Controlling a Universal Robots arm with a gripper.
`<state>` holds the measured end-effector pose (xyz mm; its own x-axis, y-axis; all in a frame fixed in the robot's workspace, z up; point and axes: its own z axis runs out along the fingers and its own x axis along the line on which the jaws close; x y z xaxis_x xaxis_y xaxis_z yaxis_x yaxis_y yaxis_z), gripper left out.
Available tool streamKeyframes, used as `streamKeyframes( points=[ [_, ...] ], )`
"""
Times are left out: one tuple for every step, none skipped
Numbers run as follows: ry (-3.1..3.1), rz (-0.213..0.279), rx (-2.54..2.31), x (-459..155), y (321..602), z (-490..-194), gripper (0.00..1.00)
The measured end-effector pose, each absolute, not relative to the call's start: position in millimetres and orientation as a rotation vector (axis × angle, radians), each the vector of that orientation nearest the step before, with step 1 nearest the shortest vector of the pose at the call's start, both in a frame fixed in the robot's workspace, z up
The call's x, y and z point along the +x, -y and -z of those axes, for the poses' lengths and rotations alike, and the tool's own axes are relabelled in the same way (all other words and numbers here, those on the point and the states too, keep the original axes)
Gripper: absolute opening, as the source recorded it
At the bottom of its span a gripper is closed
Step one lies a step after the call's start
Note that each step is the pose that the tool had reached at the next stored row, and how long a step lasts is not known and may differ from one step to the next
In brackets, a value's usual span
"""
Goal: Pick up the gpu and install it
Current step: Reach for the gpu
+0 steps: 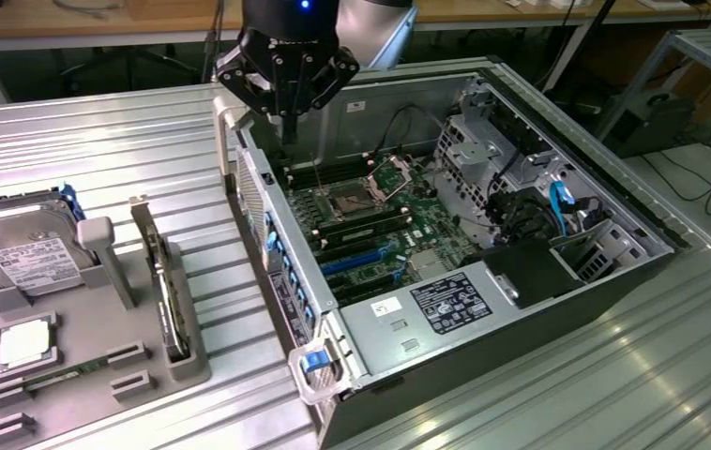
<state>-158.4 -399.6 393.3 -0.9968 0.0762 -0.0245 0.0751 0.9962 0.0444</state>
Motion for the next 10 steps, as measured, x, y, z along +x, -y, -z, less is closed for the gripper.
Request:
streamKeyframes(
  points=[
    [-3.113,-0.068,0.118,-158.8,399.6,-393.3,0.11],
    [-3.112,-0.068,0.118,-159.1,399.6,-393.3,0.11],
    [-3.112,-0.068,0.118,-159.6,399.7,-393.3,0.11],
    [-3.113,-0.068,0.118,-159.9,399.7,-393.3,0.11],
    [-3.112,-0.068,0.118,-160.4,399.7,-393.3,0.11],
    [-3.113,-0.068,0.118,-160.8,399.7,-393.3,0.11],
    [-3.112,-0.068,0.118,-161.2,399.8,-393.3,0.11],
    [-3.112,-0.068,0.118,-161.5,399.8,-393.3,0.11],
    [-3.112,-0.068,0.118,-161.9,399.8,-393.3,0.11],
    [-3.112,-0.068,0.118,-162.3,399.8,-393.3,0.11]
  ],
)
